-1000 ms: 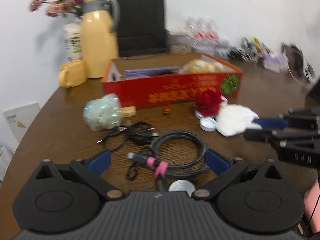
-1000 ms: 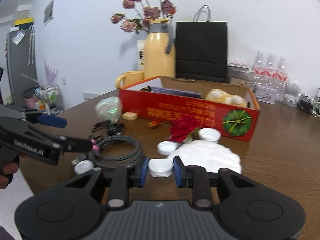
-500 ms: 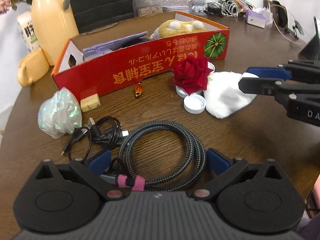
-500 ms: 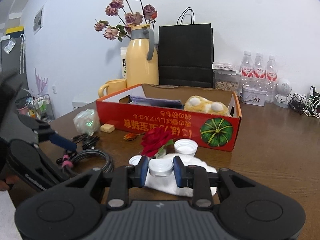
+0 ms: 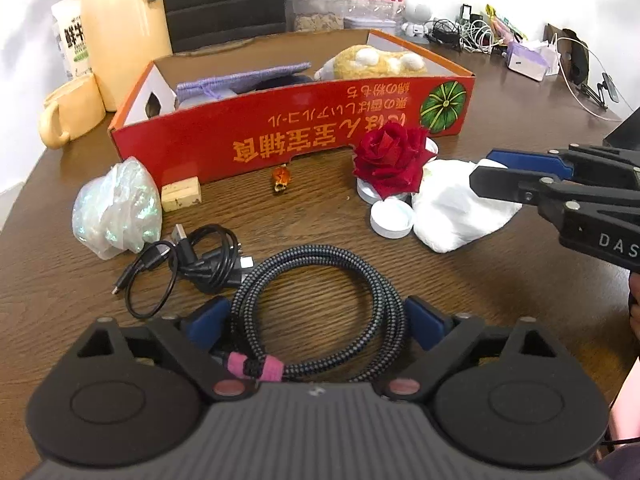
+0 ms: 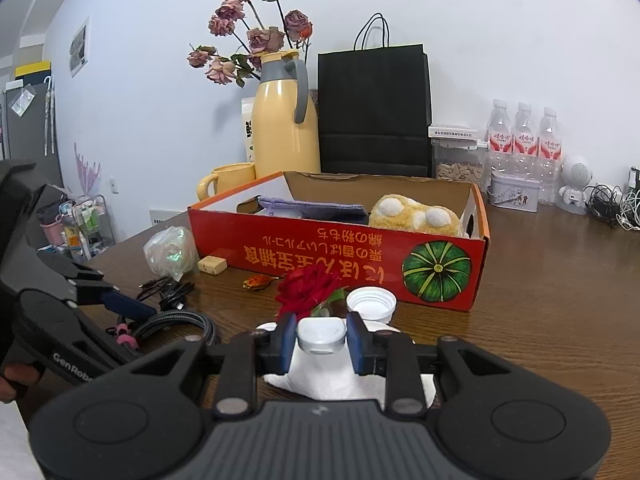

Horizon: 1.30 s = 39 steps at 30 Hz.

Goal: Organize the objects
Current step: 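Carry the braided cable and white cap into the box and open both grippers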

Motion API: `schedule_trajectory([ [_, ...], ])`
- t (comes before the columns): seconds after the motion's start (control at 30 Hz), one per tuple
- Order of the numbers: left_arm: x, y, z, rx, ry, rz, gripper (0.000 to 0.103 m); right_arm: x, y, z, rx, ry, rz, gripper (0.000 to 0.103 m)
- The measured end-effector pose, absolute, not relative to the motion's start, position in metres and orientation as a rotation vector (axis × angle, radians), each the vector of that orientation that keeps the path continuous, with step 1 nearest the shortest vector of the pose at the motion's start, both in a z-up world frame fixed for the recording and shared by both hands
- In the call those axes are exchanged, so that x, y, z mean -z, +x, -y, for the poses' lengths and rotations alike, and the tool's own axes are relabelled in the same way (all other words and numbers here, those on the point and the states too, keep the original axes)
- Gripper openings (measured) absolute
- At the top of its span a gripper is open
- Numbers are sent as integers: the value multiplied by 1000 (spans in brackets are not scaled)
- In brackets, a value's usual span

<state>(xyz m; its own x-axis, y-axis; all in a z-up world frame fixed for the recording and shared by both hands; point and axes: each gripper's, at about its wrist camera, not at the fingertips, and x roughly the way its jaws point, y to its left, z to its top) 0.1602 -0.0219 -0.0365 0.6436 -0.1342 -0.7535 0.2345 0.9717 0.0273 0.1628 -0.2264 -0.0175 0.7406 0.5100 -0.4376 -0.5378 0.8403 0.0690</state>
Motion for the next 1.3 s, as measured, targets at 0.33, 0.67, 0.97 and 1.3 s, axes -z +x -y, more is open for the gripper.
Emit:
schedule_trajectory([
  [0.33, 10, 149, 21, 195, 109, -742, 90, 15, 162, 227, -572, -69, -457, 26],
  [0.67, -47, 159, 13, 152, 48, -546, 90, -10, 169, 215, -570, -112, -387, 26],
  [0.97, -74, 206, 12, 83, -27, -432, 90, -48, 207, 188, -538, -141, -301, 26],
  [1.3, -72, 275, -1, 17, -144, -394, 90, -54, 276, 151, -503, -112, -315, 26],
])
